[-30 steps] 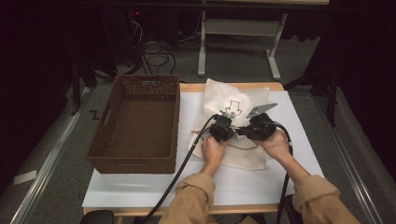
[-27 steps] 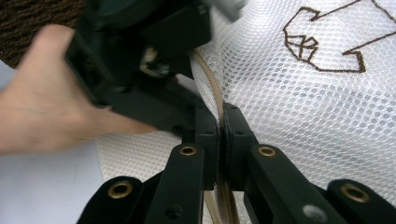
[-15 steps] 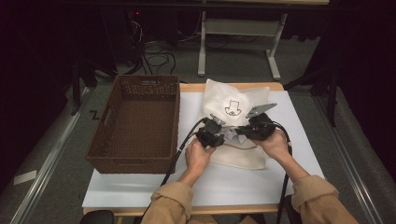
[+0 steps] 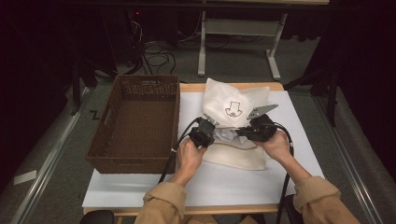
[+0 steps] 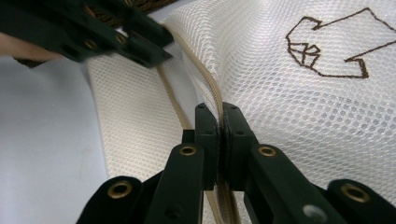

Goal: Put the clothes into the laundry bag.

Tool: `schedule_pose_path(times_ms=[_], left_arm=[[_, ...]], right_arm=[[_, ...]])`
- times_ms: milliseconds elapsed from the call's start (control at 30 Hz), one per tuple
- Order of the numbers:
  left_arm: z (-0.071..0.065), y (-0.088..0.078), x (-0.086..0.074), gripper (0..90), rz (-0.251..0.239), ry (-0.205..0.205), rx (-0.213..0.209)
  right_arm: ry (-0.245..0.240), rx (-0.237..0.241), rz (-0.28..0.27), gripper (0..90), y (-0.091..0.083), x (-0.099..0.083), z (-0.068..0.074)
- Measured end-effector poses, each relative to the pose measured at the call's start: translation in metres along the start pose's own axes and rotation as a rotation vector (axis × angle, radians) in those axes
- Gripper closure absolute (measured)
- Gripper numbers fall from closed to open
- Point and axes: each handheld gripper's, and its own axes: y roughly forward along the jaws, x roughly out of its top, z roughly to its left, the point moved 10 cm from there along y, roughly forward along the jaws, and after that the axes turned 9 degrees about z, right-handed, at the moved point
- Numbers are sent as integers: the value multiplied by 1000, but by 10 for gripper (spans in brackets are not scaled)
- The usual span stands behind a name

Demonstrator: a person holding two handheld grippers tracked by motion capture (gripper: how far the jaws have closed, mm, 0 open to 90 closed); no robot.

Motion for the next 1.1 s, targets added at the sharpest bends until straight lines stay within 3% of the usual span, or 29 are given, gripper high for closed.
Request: schedule_pose_path(times_ms=[67,167,300,333,567,633,667,700,733,767,800,833,1000,1100], left_arm=[[8,-8,-3,625,24,-2,42],[7,-5,-2,552,33,-27,29],[5,6,-2,491,55,-19,45],[5,11,0,479,54,-13,73],[9,14,8,469,54,20,140],[7,11,11,507,49,25,137],[7,11,11,554,49,25,137],[2,10,11,622,53,31,103],[2,10,11,680,53,31,103],[1,9,11,680,58,39,97],[0,6,8,768,71,57,90],[-1,3,7,793,74,62,84],[-6,-13,1,828,71,74,37],[-11,-18,-5,821,82,104,22]], right_arm=[[-6,2,-4,873,0,1,1],[-8,2,5,872,0,0,2],[-9,1,2,872,-1,0,2],[-4,5,7,872,-2,-1,2],[-9,6,-15,872,-7,-2,2],[-10,7,-18,872,-8,-3,2],[-10,7,-18,872,-8,-3,2],[-15,10,-16,871,-9,-3,1],[-15,10,-16,871,-9,-3,1],[-13,14,-14,870,-10,-4,2],[-15,23,-14,869,-11,-5,2],[-17,26,-15,868,-11,-6,2],[-28,32,-10,864,-13,-10,4],[-44,31,2,863,-14,-14,5]])
